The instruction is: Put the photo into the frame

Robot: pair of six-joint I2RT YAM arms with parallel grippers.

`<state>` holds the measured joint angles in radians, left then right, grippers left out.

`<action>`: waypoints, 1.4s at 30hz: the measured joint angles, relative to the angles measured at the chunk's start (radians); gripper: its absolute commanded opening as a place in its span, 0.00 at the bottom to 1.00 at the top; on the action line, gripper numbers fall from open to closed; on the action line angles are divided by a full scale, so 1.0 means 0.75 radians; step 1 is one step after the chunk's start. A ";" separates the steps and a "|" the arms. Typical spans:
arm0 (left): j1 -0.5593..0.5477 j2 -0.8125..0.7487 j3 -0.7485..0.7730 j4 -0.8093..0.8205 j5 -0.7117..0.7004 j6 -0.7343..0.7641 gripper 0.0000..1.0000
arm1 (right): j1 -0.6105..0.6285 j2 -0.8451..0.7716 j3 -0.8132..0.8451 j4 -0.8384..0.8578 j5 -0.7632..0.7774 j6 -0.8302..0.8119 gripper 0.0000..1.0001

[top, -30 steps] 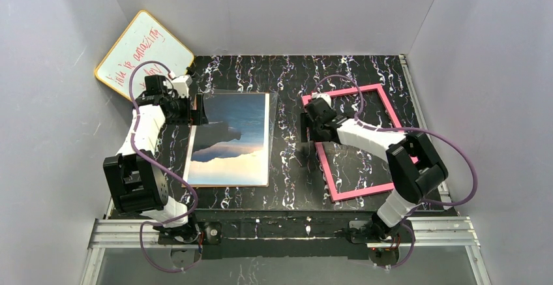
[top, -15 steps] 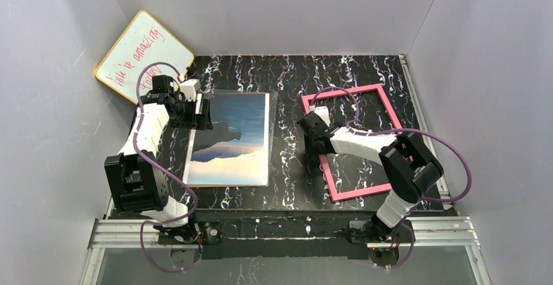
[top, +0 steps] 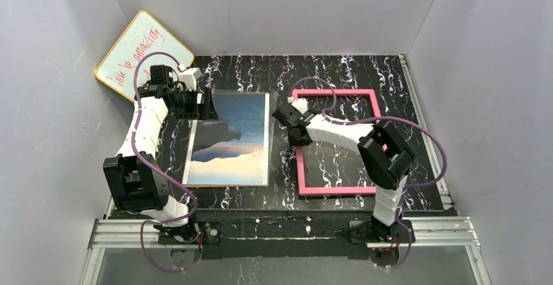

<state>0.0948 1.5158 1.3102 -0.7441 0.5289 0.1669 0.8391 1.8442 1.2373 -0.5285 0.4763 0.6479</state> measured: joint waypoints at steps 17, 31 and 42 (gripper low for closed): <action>-0.001 0.026 0.049 -0.064 0.025 -0.067 0.98 | 0.101 0.060 0.712 -0.205 -0.323 0.202 0.01; -0.190 0.026 0.155 -0.042 0.005 -0.202 0.98 | 0.100 -0.094 0.822 -0.048 -0.610 0.378 0.01; -0.307 0.026 0.270 0.067 -0.086 -0.359 0.98 | 0.068 -0.374 0.482 0.271 -0.712 0.490 0.01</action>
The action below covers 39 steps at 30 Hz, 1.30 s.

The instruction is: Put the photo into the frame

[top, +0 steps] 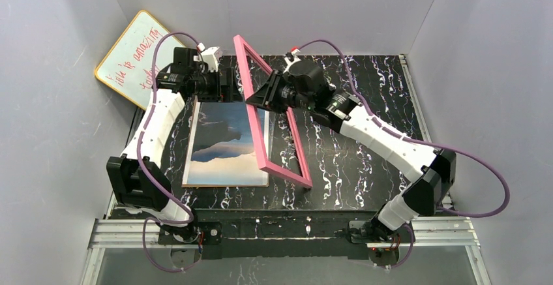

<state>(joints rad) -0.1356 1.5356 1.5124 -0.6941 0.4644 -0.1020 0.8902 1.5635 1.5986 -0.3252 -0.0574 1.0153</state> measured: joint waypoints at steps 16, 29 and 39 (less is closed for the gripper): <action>-0.110 -0.120 -0.173 0.301 -0.113 -0.255 0.98 | -0.168 -0.134 -0.384 0.350 -0.139 0.189 0.01; -0.211 -0.017 -0.055 0.388 -0.231 -0.284 0.98 | -0.211 -0.124 -0.381 0.396 -0.260 0.259 0.44; -0.343 0.096 0.033 0.401 -0.323 -0.283 0.98 | -0.345 -0.098 -0.205 0.115 -0.329 0.083 0.86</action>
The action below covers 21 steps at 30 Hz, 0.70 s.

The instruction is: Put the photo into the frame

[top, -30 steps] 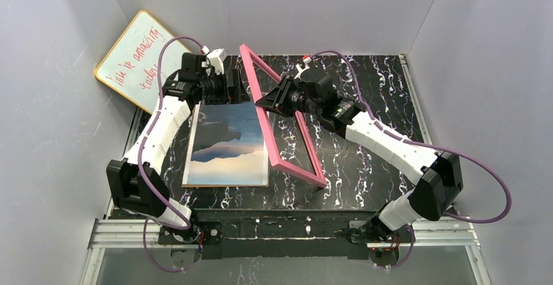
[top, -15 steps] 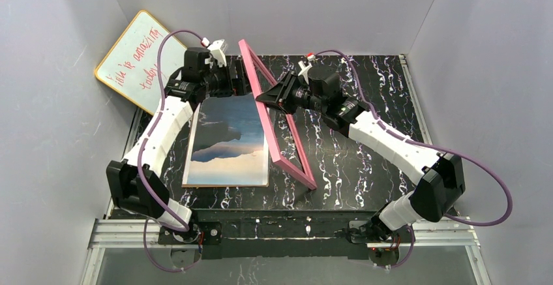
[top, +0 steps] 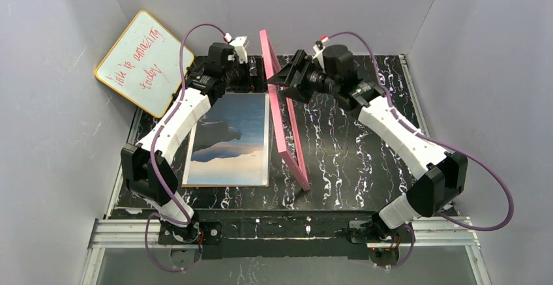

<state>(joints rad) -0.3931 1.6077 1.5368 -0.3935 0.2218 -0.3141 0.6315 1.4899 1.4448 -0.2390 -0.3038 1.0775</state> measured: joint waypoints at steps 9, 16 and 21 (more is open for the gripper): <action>-0.086 0.092 0.114 0.005 -0.034 0.031 0.98 | -0.027 0.135 0.446 -0.514 0.059 -0.397 0.82; -0.144 0.195 0.233 0.006 -0.048 0.058 0.98 | -0.026 0.204 0.589 -0.821 0.191 -0.581 0.57; -0.178 0.255 0.280 0.003 -0.077 0.088 0.98 | -0.025 0.204 0.687 -0.958 0.329 -0.660 0.43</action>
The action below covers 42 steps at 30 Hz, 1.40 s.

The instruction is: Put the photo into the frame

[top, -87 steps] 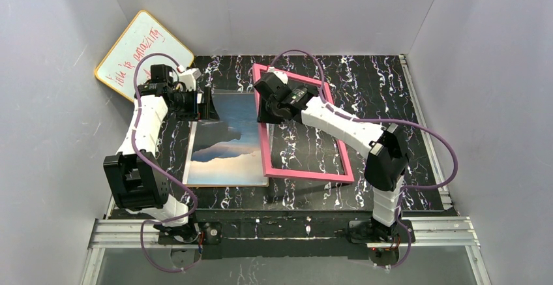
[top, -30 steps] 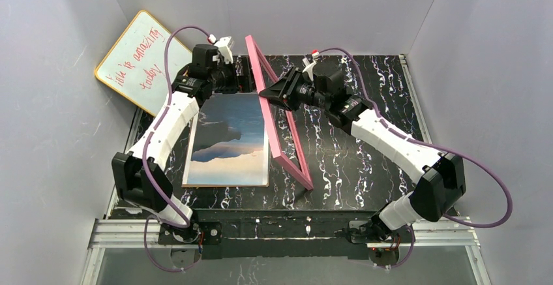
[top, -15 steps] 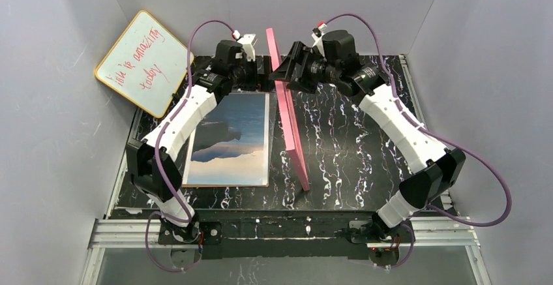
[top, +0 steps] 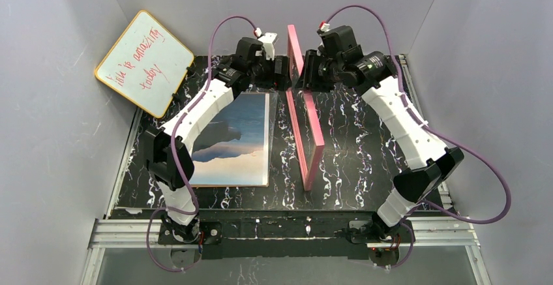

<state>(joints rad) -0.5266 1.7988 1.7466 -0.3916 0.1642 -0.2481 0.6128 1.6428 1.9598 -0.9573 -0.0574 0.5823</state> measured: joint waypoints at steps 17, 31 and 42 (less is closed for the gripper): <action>-0.008 0.014 0.001 -0.153 -0.122 0.140 0.98 | -0.006 -0.181 -0.172 -0.138 0.536 -0.142 0.06; 0.026 0.013 -0.133 -0.308 -0.175 0.304 0.98 | -0.101 -0.477 -0.637 0.147 0.613 -0.169 0.01; 0.060 0.003 -0.210 -0.365 -0.264 0.409 0.98 | -0.129 -0.372 -0.784 0.225 0.622 -0.179 0.01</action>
<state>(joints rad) -0.4820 1.8008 1.5890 -0.6655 -0.0338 0.0589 0.5163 1.3640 1.3720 -0.7883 0.4091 0.4484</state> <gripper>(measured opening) 0.981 0.362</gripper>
